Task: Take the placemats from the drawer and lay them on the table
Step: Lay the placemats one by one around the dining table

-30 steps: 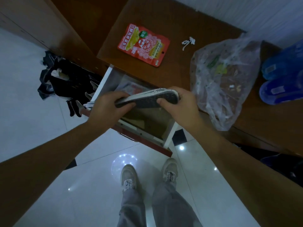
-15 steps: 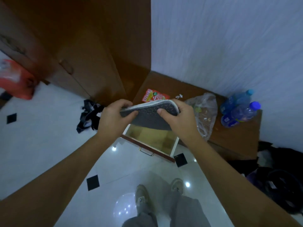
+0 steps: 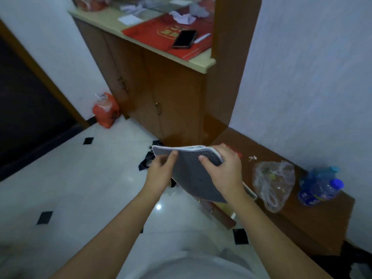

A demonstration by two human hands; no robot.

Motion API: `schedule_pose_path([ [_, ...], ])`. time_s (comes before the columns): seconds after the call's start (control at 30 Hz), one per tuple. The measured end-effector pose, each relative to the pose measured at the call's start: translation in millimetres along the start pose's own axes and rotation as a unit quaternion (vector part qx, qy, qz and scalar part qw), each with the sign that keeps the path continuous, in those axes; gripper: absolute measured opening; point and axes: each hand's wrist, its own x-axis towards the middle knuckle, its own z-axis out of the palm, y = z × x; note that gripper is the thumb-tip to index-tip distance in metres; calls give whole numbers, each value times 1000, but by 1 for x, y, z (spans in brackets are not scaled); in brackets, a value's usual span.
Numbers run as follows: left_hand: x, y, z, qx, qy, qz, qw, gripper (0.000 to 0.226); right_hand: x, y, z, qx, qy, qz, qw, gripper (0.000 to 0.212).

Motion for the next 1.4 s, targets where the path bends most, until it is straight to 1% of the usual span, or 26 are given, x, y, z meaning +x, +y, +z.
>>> schedule_pose_path([
  [0.03,-5,-4,-2,-40,-4,-47,998,40,-5,0,8,6,-31,-7,999,14],
  [0.1,-11,-10,-6,-101,8,-125,987,54,-16,1,19,25,-94,-10,995,16],
  [0.17,-17,-16,-10,-136,15,-174,975,70,-28,3,23,43,-167,-2,985,19],
  [0.23,-27,-19,-13,-170,20,-200,965,71,-38,6,23,73,-243,-10,967,19],
  [0.3,-39,-20,-14,-184,38,-211,959,59,-46,9,23,87,-297,-43,950,17],
  [0.4,-60,-28,-17,-179,93,-215,956,23,-56,9,27,111,-337,-84,931,18],
  [0.43,-68,-32,-19,-174,115,-212,955,16,-60,7,29,116,-350,-92,925,18],
  [0.47,-76,-37,-23,-169,138,-209,953,14,-64,3,31,119,-366,-100,917,17],
  [0.53,-96,-49,-30,-155,179,-198,951,16,-76,-3,35,103,-412,-123,897,20],
  [0.6,-118,-60,-40,-143,227,-181,946,21,-91,-10,39,84,-462,-148,870,29],
  [0.67,-140,-66,-54,-137,263,-156,942,25,-103,-18,42,90,-507,-155,843,43],
  [0.77,-169,-72,-81,-128,294,-101,942,29,-116,-34,49,64,-529,-200,823,65],
  [0.83,-191,-78,-103,-120,319,-62,938,30,-124,-48,58,59,-539,-230,808,69],
  [0.9,-217,-83,-126,-110,352,-28,929,31,-131,-68,71,75,-538,-239,805,66],
  [1.03,-283,-94,-180,-95,391,8,916,26,-143,-116,106,123,-511,-215,824,66],
  [1.17,-355,-110,-228,-50,410,40,910,25,-161,-178,136,175,-495,-197,828,51],
  [1.27,-408,-122,-260,6,416,48,908,25,-190,-218,158,192,-505,-190,819,46],
  [1.4,-467,-134,-294,30,439,28,898,26,-231,-259,191,211,-537,-199,792,48],
])
